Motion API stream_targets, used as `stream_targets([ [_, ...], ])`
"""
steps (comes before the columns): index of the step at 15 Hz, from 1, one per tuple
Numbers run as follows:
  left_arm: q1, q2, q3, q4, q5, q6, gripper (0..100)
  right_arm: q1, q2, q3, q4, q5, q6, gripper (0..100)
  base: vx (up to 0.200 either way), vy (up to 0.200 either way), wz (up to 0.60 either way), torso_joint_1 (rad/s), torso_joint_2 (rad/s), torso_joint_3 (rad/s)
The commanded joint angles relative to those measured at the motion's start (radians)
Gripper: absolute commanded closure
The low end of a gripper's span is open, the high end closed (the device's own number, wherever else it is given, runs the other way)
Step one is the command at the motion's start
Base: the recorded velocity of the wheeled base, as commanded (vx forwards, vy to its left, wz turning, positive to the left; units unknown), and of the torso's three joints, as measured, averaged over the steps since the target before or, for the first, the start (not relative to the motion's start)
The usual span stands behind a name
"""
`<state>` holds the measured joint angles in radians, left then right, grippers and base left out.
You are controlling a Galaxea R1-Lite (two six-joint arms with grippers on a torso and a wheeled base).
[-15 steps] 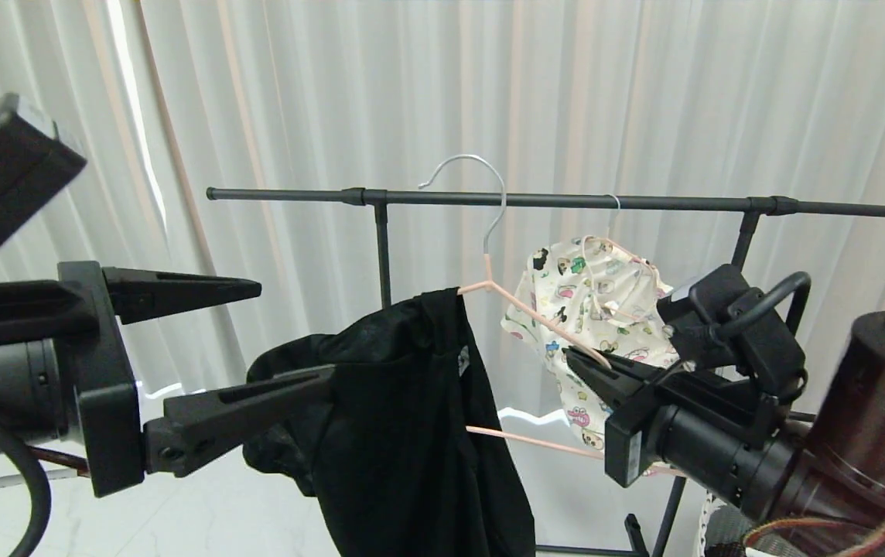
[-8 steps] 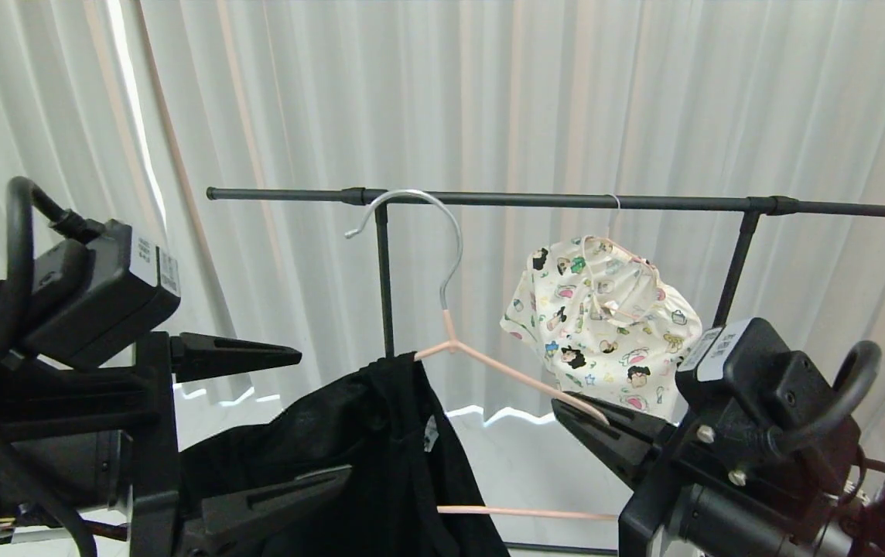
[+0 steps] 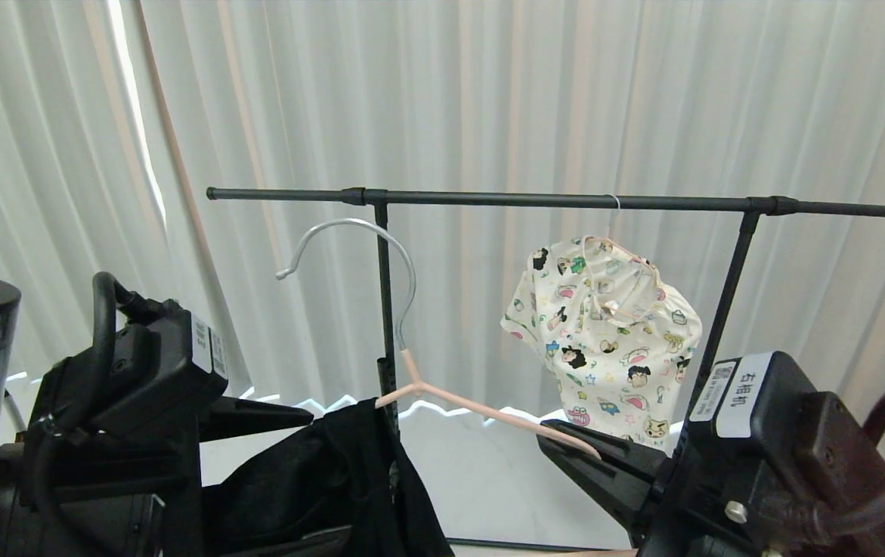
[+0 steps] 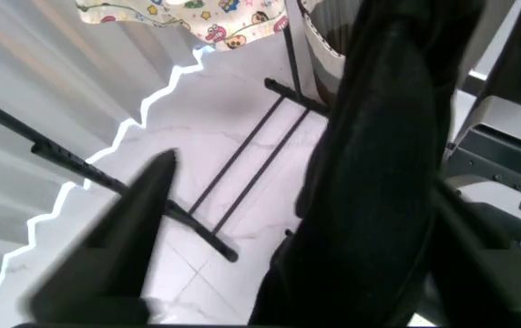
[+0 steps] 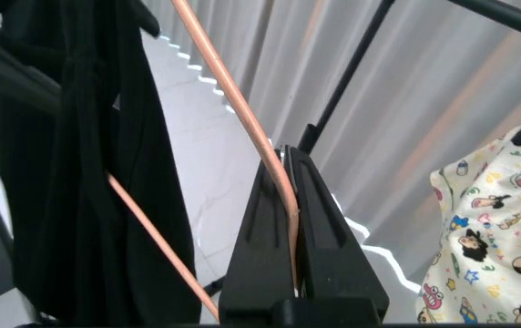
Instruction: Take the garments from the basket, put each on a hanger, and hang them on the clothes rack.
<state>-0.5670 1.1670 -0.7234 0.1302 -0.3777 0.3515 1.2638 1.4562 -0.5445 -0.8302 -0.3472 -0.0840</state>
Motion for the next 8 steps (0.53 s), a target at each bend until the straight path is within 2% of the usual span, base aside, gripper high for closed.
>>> stream_targets([
  [1, -0.01, -0.001, 0.007, 0.0, 0.0, -0.002, 100, 0.006, -0.002, 0.0, -0.003, 0.001, 0.001, 100, 0.0, 0.0, 0.0, 0.0, 0.0, 0.0],
  [6, -0.01, 0.002, 0.009, 0.0, 0.0, -0.002, 100, 0.009, 0.0, 0.005, -0.003, 0.001, 0.001, 100, 0.0, 0.0, 0.0, 0.0, 0.0, 0.0],
  [7, -0.01, 0.005, 0.009, 0.0, 0.0, -0.003, 100, 0.009, 0.0, 0.005, -0.003, 0.001, 0.001, 0, 0.0, 0.0, 0.0, 0.0, 0.0, 0.0],
  [8, -0.008, 0.008, 0.01, 0.0, 0.002, -0.003, 100, 0.009, 0.0, 0.015, -0.001, -0.001, 0.001, 0, 0.0, 0.0, 0.0, 0.0, 0.0, 0.0],
])
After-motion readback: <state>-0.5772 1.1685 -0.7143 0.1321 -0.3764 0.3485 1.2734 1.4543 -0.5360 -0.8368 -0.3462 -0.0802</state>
